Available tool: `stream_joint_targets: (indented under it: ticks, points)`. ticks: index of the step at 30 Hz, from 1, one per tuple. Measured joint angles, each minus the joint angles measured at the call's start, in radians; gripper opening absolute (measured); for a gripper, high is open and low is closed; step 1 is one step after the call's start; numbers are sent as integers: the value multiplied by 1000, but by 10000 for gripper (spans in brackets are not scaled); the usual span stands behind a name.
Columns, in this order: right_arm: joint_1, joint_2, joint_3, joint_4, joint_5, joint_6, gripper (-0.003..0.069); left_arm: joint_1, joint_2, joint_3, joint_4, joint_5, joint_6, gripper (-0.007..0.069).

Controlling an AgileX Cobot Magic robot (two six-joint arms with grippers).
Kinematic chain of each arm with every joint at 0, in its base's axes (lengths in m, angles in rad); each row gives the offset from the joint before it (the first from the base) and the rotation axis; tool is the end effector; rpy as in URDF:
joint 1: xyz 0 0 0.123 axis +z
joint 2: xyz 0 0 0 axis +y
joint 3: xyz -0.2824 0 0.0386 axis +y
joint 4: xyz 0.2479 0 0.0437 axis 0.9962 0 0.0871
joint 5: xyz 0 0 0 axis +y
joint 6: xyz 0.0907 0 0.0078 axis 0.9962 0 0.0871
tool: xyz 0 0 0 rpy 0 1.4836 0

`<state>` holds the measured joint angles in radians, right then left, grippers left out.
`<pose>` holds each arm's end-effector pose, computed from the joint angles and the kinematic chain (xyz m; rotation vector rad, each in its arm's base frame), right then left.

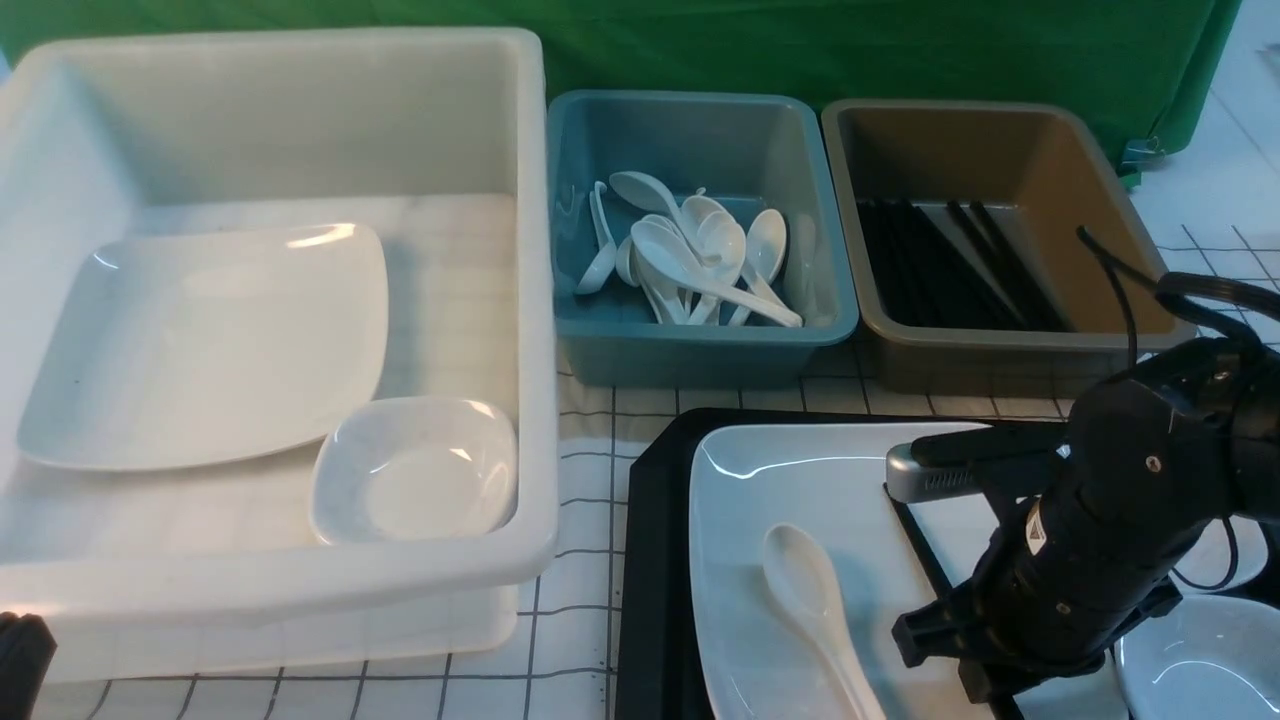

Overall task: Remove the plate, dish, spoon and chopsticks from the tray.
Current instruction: Use the right arm to grab a pair of chopsticks from the plate, then use the right arm to put the chopsticks into the small storage box on the right

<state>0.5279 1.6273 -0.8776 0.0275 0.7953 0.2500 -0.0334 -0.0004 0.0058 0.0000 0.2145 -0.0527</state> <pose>0.2374 0.1405 0.1754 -0.3942 3.0178 0.0945 0.0559 -0.0019 0.1917 -0.0164 1.7038 -0.0642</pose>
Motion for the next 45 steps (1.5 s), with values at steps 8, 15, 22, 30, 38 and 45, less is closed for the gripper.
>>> stream_joint_targets:
  ticks: [8,15,22,30,38,45]
  points:
    - [-11,-247,-24,30,85,-61,125,0,0,0,5,0,0,20]
    - [-156,-284,-217,33,0,-123,125,0,0,0,0,0,0,20]
    - [-283,-100,-383,29,-394,-165,125,0,0,0,0,0,0,20]
    - [-333,219,-516,26,-696,-194,125,0,0,0,0,0,0,20]
    - [-340,383,-546,25,-678,-195,254,0,0,0,5,0,4,20]
    - [-340,280,-552,25,-397,-197,190,0,0,0,0,0,21,20]
